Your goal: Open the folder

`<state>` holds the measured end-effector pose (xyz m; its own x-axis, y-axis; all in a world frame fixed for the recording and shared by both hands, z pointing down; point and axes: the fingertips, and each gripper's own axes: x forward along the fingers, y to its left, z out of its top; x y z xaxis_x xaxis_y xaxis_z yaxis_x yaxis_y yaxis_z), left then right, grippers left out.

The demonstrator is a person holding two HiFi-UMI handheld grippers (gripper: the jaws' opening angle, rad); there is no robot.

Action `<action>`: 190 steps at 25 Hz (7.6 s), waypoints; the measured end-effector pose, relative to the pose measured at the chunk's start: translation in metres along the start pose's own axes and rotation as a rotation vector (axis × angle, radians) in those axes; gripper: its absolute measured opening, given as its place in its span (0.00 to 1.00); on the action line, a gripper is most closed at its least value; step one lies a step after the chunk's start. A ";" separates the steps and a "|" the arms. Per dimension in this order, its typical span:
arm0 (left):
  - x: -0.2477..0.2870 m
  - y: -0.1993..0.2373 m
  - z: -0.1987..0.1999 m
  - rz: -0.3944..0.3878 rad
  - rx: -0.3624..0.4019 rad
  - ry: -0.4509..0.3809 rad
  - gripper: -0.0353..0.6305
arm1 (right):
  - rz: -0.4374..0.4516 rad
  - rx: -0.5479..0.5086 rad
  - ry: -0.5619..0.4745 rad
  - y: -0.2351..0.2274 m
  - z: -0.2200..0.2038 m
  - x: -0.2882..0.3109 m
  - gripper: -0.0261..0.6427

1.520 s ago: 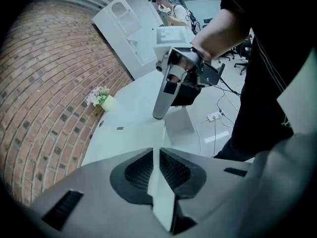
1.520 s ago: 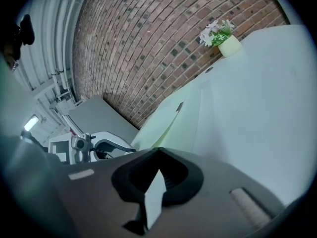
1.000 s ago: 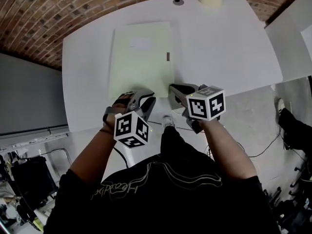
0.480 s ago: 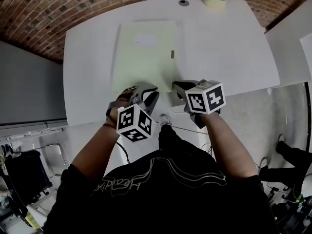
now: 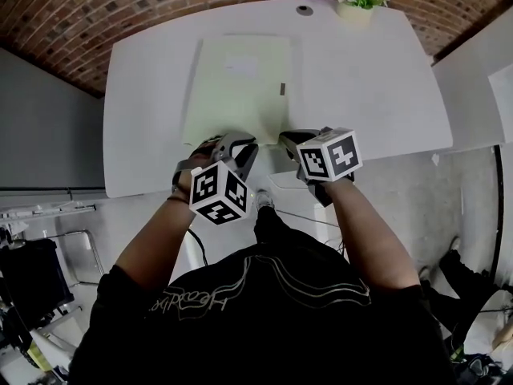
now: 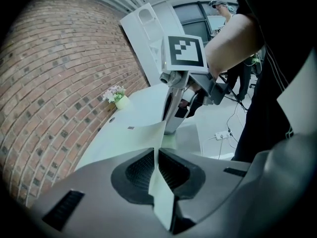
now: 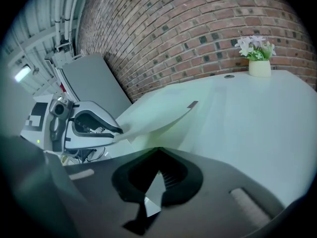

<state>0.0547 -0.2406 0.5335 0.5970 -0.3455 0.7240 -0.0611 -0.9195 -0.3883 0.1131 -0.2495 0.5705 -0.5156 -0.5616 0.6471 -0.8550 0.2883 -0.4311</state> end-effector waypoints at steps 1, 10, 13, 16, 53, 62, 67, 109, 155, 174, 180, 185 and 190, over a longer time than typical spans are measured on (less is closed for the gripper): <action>-0.002 0.001 0.001 0.010 -0.003 -0.005 0.10 | -0.007 -0.015 0.005 0.000 0.000 0.000 0.04; -0.018 0.020 0.012 0.061 -0.026 -0.029 0.09 | -0.027 -0.065 0.035 0.000 -0.003 0.003 0.04; -0.023 0.022 0.012 0.071 -0.032 -0.035 0.09 | -0.031 -0.072 0.041 -0.001 -0.003 0.003 0.04; -0.033 0.028 0.013 0.097 -0.049 -0.046 0.09 | -0.044 -0.095 0.046 0.000 -0.002 0.003 0.04; -0.134 0.089 -0.034 0.379 -0.443 -0.096 0.07 | -0.169 -0.217 0.122 -0.004 -0.016 -0.006 0.04; -0.149 0.090 -0.045 0.425 -0.547 -0.107 0.07 | -0.173 -0.184 0.123 -0.008 -0.025 -0.015 0.04; -0.159 0.088 -0.059 0.451 -0.616 -0.117 0.07 | -0.196 -0.202 0.124 -0.012 -0.031 -0.019 0.04; -0.194 0.056 -0.217 0.525 -1.343 -0.185 0.06 | -0.252 -0.158 0.072 -0.048 -0.027 -0.039 0.04; -0.149 0.014 -0.306 0.421 -1.891 -0.323 0.07 | -0.108 -0.063 -0.016 -0.067 -0.016 -0.046 0.04; -0.130 -0.002 -0.331 0.415 -2.062 -0.307 0.07 | -0.030 -0.063 0.014 -0.065 -0.011 -0.046 0.04; -0.126 -0.006 -0.336 0.414 -2.106 -0.300 0.07 | -0.021 -0.062 0.015 -0.063 -0.012 -0.044 0.04; -0.127 -0.006 -0.335 0.404 -2.120 -0.299 0.08 | -0.021 -0.041 0.021 -0.066 -0.014 -0.044 0.04; -0.132 -0.002 -0.329 0.379 -2.120 -0.319 0.09 | -0.036 -0.047 0.046 -0.068 -0.011 -0.044 0.04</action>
<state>-0.2866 -0.2553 0.6262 0.4097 -0.6822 0.6056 -0.5912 0.3070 0.7458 0.1931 -0.2357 0.5787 -0.4855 -0.5366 0.6902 -0.8742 0.3055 -0.3774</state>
